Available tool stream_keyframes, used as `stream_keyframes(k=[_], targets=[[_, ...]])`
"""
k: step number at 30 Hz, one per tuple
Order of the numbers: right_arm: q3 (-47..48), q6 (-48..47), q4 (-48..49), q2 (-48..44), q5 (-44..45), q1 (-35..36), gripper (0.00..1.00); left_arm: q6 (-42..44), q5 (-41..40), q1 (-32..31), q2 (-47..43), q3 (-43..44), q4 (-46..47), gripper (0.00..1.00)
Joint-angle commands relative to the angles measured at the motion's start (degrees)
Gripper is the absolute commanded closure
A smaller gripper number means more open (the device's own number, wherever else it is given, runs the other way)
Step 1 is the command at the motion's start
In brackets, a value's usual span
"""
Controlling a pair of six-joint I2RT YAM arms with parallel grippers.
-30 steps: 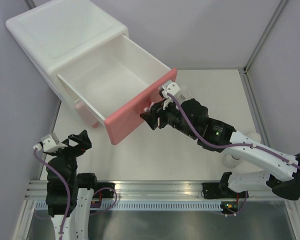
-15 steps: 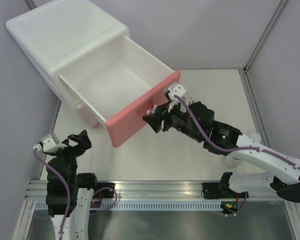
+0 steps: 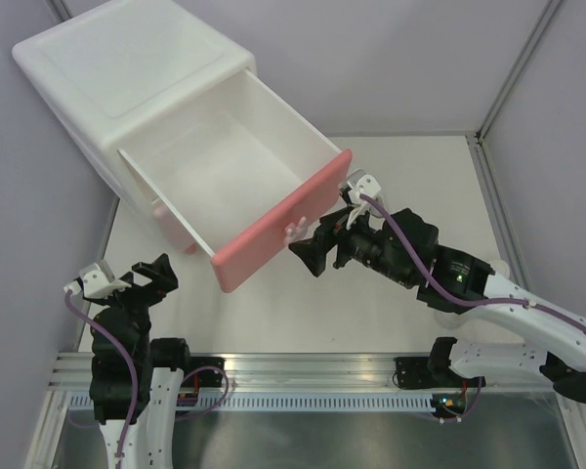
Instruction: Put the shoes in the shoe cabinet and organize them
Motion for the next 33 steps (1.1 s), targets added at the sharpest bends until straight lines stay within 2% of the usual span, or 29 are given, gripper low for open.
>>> stream_keyframes(k=[1,4,11,15,19,21,24,30,33], targets=[[1.3,1.2,-3.9,-2.1,0.7,0.4,0.07,0.6,-0.5,0.3,-4.6,0.6,0.7,0.01],[1.6,1.2,-7.0,-3.7,3.1,0.4,0.05,0.6,-0.5,0.3,-4.7,0.6,0.7,0.01],[2.5,4.8,-17.5,-6.2,20.3,0.2,0.02,0.7,-0.4,0.1,-4.7,0.6,0.7,0.01],[1.5,8.7,-22.7,-7.3,26.2,-0.7,0.02,0.7,-0.4,0.1,-4.6,0.6,0.7,0.01],[-0.7,11.6,-25.8,-8.5,28.0,-4.8,0.02,0.7,-0.4,0.1,-4.6,0.5,0.7,0.01],[-1.1,12.2,-27.3,-8.5,27.0,-7.0,0.03,0.6,-0.3,0.1,-4.6,0.5,0.7,0.01],[-2.8,12.1,-26.6,-8.2,23.3,-14.0,0.03,0.7,-0.3,0.2,-4.6,0.5,0.7,0.01],[-9.8,9.6,-19.3,-6.8,7.7,-26.9,0.06,0.6,-0.3,0.1,-4.6,0.5,0.7,0.01],[-12.8,7.9,-15.0,-4.6,0.0,-37.4,0.1,0.6,-0.3,0.2,-4.6,0.5,0.7,0.01]])
